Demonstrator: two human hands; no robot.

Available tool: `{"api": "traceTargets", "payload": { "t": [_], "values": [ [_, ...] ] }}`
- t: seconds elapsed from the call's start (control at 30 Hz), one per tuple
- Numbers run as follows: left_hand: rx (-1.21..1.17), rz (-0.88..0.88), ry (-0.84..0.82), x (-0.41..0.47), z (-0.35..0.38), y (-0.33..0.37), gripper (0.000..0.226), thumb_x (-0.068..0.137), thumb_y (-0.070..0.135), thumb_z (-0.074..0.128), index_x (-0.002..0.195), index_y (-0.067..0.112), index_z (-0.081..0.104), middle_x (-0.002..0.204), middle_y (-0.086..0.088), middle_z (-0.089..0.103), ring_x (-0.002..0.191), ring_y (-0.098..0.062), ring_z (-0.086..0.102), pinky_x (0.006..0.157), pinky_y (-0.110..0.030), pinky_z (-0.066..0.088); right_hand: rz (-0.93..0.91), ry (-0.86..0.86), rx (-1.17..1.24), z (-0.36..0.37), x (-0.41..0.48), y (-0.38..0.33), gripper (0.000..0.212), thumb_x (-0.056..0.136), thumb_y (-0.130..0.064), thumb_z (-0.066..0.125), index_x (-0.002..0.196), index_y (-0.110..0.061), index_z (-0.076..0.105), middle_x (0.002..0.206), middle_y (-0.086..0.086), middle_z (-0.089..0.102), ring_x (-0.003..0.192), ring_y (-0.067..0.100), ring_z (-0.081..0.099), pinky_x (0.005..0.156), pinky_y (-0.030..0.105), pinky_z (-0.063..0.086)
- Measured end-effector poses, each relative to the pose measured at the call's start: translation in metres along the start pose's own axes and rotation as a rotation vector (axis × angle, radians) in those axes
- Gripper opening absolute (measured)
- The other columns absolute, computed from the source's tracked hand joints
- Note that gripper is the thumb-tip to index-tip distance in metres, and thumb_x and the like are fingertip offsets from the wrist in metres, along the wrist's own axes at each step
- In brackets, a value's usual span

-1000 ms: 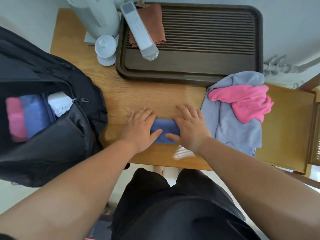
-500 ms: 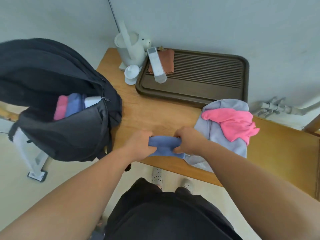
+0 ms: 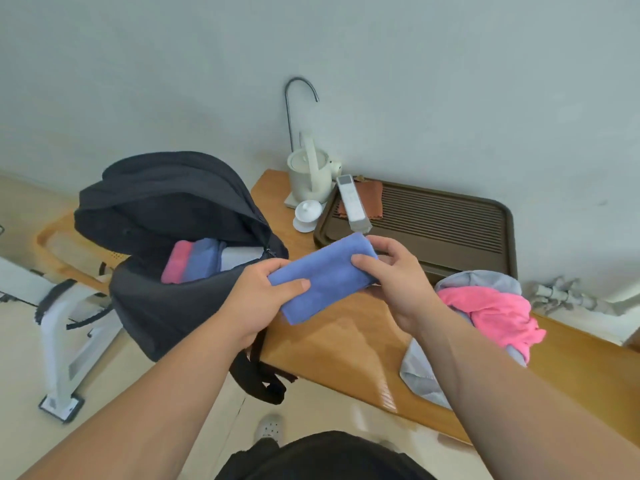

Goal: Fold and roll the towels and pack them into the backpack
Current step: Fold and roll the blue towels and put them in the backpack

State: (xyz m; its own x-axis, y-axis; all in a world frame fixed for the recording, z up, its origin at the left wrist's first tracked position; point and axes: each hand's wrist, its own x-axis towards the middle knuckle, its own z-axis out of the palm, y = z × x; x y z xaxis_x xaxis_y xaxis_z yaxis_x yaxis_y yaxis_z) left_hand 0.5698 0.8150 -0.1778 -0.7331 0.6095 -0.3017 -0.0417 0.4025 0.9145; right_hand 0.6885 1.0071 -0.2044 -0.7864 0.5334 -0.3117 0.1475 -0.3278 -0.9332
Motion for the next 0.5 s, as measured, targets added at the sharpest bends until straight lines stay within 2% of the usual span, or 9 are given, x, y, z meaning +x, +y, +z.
{"api": "traceTargets", "payload": {
  "t": [0.07, 0.13, 0.17, 0.23, 0.3, 0.37, 0.43, 0.5],
  "values": [
    [-0.087, 0.020, -0.011, 0.004, -0.021, 0.005, 0.016, 0.090, 0.017, 0.072, 0.107, 0.017, 0.072, 0.099, -0.010, 0.076, 0.095, -0.037, 0.071, 0.080, -0.055, 0.058, -0.012, 0.080, 0.175, 0.029, 0.004, -0.008, 0.067, 0.075, -0.024, 0.086, 0.134, -0.021, 0.054, 0.108, 0.005, 0.076, 0.102, 0.023, 0.073, 0.083, 0.043, 0.060],
    [-0.158, 0.053, -0.036, 0.011, -0.046, 0.008, 0.018, 0.093, 0.014, 0.069, 0.111, 0.013, 0.071, 0.102, -0.013, 0.075, 0.097, -0.039, 0.070, 0.082, -0.057, 0.057, -0.014, 0.130, 0.328, 0.060, 0.007, -0.012, 0.079, 0.070, -0.027, 0.090, 0.138, -0.022, 0.050, 0.115, 0.001, 0.074, 0.106, 0.021, 0.072, 0.088, 0.045, 0.059],
    [-0.181, 0.069, -0.053, 0.016, -0.060, 0.008, 0.018, 0.094, 0.013, 0.067, 0.111, 0.013, 0.071, 0.103, -0.013, 0.075, 0.098, -0.039, 0.070, 0.082, -0.058, 0.057, -0.001, 0.125, 0.381, 0.077, 0.007, -0.014, 0.078, 0.072, -0.030, 0.088, 0.139, -0.023, 0.049, 0.120, 0.002, 0.072, 0.108, 0.023, 0.071, 0.092, 0.048, 0.057],
    [-0.216, 0.103, -0.089, 0.022, -0.087, 0.010, 0.016, 0.095, 0.012, 0.065, 0.109, 0.013, 0.072, 0.103, -0.013, 0.075, 0.096, -0.037, 0.071, 0.081, -0.054, 0.058, 0.030, 0.054, 0.430, 0.115, 0.006, -0.013, 0.060, 0.085, -0.033, 0.078, 0.138, -0.022, 0.053, 0.129, 0.006, 0.068, 0.112, 0.028, 0.069, 0.097, 0.055, 0.054],
    [-0.227, 0.116, -0.103, 0.028, -0.114, 0.006, 0.015, 0.094, 0.011, 0.067, 0.107, 0.014, 0.072, 0.099, -0.010, 0.076, 0.092, -0.033, 0.072, 0.074, -0.045, 0.060, 0.050, 0.029, 0.464, 0.152, 0.006, -0.009, 0.043, 0.094, -0.031, 0.068, 0.135, -0.021, 0.057, 0.129, 0.008, 0.068, 0.112, 0.031, 0.069, 0.097, 0.056, 0.053],
    [-0.189, 0.114, -0.118, 0.035, -0.139, -0.003, 0.016, 0.090, 0.014, 0.072, 0.106, 0.018, 0.071, 0.097, -0.004, 0.076, 0.090, -0.028, 0.073, 0.071, -0.038, 0.061, 0.055, 0.109, 0.480, 0.182, 0.009, -0.004, 0.036, 0.097, -0.025, 0.064, 0.133, -0.022, 0.058, 0.126, 0.007, 0.069, 0.110, 0.030, 0.070, 0.093, 0.053, 0.056],
    [-0.080, 0.123, -0.157, 0.042, -0.162, -0.016, 0.019, 0.087, 0.025, 0.076, 0.105, 0.025, 0.071, 0.099, 0.003, 0.075, 0.092, -0.021, 0.072, 0.077, -0.039, 0.061, 0.065, 0.219, 0.419, 0.206, 0.011, -0.002, 0.033, 0.099, -0.022, 0.060, 0.132, -0.025, 0.058, 0.122, 0.003, 0.071, 0.108, 0.025, 0.071, 0.088, 0.049, 0.059],
    [0.037, 0.154, -0.182, 0.048, -0.179, -0.032, 0.016, 0.088, 0.036, 0.075, 0.102, 0.031, 0.071, 0.097, 0.010, 0.074, 0.093, -0.010, 0.070, 0.082, -0.033, 0.057, 0.085, 0.300, 0.306, 0.222, 0.012, 0.001, 0.031, 0.100, -0.022, 0.056, 0.131, -0.027, 0.057, 0.119, -0.001, 0.071, 0.105, 0.019, 0.071, 0.083, 0.043, 0.061]
  ]
}}
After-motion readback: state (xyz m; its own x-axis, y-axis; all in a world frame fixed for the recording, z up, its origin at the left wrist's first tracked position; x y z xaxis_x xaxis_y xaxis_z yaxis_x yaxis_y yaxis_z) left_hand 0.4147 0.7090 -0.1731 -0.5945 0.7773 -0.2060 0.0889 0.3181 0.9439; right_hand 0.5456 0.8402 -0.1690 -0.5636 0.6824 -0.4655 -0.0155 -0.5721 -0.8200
